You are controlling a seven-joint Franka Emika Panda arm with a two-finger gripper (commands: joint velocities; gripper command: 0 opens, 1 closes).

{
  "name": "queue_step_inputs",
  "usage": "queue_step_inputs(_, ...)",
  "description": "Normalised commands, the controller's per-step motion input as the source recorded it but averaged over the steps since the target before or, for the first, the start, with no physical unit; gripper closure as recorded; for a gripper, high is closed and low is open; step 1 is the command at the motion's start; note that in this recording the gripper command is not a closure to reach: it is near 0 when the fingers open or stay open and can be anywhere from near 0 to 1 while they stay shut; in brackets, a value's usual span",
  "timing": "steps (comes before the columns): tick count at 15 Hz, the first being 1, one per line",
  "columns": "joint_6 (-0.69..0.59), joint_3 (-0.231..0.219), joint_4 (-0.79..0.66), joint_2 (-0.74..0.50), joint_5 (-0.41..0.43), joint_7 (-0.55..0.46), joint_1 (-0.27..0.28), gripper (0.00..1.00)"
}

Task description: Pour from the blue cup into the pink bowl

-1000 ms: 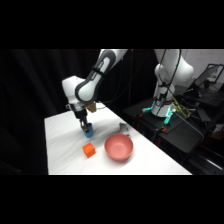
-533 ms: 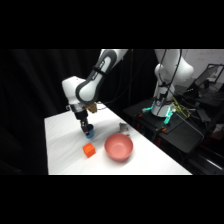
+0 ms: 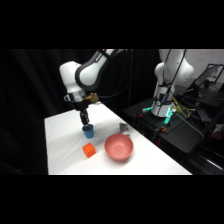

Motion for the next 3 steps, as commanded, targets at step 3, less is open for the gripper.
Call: queue_step_inputs(3,-0.34,-0.069,-0.44,-0.81,-0.257,0.18,0.138,0.00)
